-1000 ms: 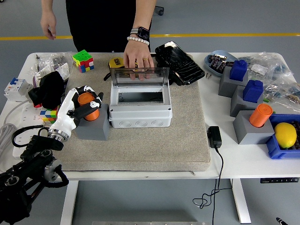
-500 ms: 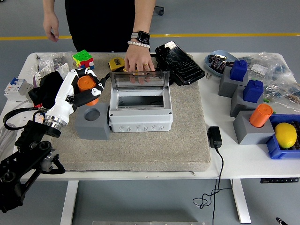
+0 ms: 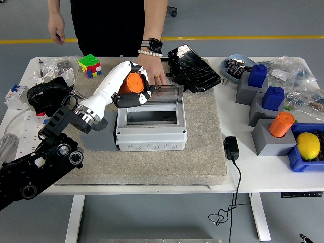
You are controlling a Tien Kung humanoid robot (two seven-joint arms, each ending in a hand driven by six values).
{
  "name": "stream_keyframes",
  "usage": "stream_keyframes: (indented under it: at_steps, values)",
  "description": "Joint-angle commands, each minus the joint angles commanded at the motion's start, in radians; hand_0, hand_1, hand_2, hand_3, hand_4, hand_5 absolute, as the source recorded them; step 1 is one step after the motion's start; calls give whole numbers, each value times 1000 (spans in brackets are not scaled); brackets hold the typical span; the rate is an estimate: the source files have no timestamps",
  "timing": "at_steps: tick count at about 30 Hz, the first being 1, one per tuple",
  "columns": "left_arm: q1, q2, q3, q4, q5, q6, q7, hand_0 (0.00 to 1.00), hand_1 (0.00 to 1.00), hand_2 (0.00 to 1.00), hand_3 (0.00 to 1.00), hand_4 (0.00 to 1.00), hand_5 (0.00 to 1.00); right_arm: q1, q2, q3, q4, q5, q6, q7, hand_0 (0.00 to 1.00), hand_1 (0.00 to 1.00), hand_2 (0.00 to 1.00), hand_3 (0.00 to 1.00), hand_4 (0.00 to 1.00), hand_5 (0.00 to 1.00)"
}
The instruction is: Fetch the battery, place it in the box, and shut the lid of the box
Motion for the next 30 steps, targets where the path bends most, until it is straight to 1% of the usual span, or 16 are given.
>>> stream_keyframes:
  at_steps: [2,5,9,11,15,16,17,19,24,27,28,30]
  values:
    - [-21,-8,41,-2,50,0,71,184,66,88,122,2,2,0,-1,-3,0,1,0,0,576,641,638,530,840,391]
    - [-46,-21,90,8,100,-4,154,177,63,86,119,2,2,1,-2,-6,0,2,-1,0,572,640,638,531,840,389]
    - [-74,-46,134,44,134,-32,208,177,63,86,119,2,2,1,-4,-11,0,2,-1,0,572,640,638,531,840,389]
    - [-83,-57,152,56,136,-38,231,176,68,86,117,2,2,1,-5,-11,1,2,-1,1,576,640,638,530,839,389]
    - [-106,-79,209,78,141,-21,281,176,68,86,117,2,2,0,-6,-16,0,4,-1,0,576,640,638,530,839,389]
    - [-109,-84,219,84,144,-19,292,180,69,87,143,2,2,0,-6,-16,0,5,-2,0,574,641,638,530,839,389]
    - [-113,-89,228,91,152,-20,305,180,69,87,143,2,2,0,-6,-16,0,5,-1,0,574,641,638,530,839,389]
    - [-120,-100,243,106,160,-12,313,180,69,87,143,2,2,-1,-5,-16,0,5,-1,0,574,641,638,530,839,389]
    - [-143,-143,265,170,185,5,325,190,91,100,165,2,2,-3,-7,-14,0,5,-2,1,577,642,636,530,839,389]
    - [-155,-161,275,201,205,4,332,190,91,100,165,2,2,-4,-7,-16,0,5,-2,1,577,642,636,530,839,389]
    - [-161,-167,280,212,212,0,336,195,106,112,182,54,2,-4,-7,-17,0,6,-1,1,576,642,636,530,840,390]
    - [-167,-173,287,222,214,-3,339,195,106,112,182,54,2,-5,-7,-17,0,6,-1,1,576,642,636,530,840,390]
